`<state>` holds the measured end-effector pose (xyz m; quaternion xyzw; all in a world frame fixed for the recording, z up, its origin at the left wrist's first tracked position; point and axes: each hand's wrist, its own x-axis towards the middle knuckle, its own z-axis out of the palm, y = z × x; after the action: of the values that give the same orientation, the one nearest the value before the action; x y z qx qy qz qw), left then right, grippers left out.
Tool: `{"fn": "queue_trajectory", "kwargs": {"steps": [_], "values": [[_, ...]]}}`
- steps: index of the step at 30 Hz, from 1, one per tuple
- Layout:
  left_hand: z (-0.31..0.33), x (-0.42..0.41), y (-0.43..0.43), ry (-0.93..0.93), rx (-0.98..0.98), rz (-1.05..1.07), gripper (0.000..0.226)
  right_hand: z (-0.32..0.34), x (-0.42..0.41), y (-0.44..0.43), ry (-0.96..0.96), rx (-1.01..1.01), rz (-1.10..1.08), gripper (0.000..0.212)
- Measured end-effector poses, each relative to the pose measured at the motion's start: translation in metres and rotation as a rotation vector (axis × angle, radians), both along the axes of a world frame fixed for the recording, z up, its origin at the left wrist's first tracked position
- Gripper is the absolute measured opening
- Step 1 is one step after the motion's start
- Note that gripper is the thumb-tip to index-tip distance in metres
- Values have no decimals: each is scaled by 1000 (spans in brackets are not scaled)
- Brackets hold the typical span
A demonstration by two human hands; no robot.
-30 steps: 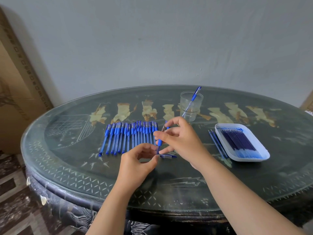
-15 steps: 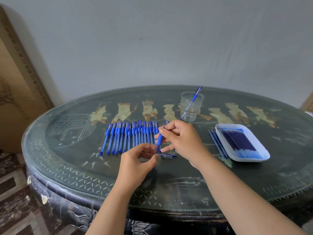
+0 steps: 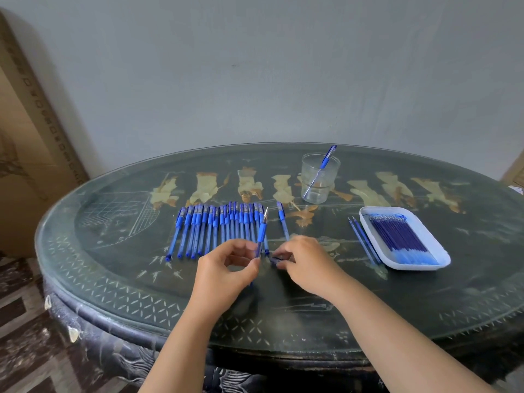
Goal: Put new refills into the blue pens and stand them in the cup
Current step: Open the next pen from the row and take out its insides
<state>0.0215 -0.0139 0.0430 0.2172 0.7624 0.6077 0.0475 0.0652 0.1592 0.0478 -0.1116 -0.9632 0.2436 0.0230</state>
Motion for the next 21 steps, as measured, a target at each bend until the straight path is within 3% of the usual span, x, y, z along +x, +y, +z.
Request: {"fn": "queue_trajectory", "kwargs": {"steps": [3, 8, 11, 21], "values": [[0, 1, 0, -9, -10, -25, 22, 0, -1, 6, 0, -66, -60, 27], [-1, 0, 1, -34, 9, -58, 21, 33, 2, 18, 323, -905, -308, 18], [-2, 1, 3, -40, 14, -81, 20, 52, 2, 15, 457, -1159, -252, 19], [-3, 0, 5, -43, 22, -92, 20, 67, 0, -1, 428, -1059, -164, 23]]}}
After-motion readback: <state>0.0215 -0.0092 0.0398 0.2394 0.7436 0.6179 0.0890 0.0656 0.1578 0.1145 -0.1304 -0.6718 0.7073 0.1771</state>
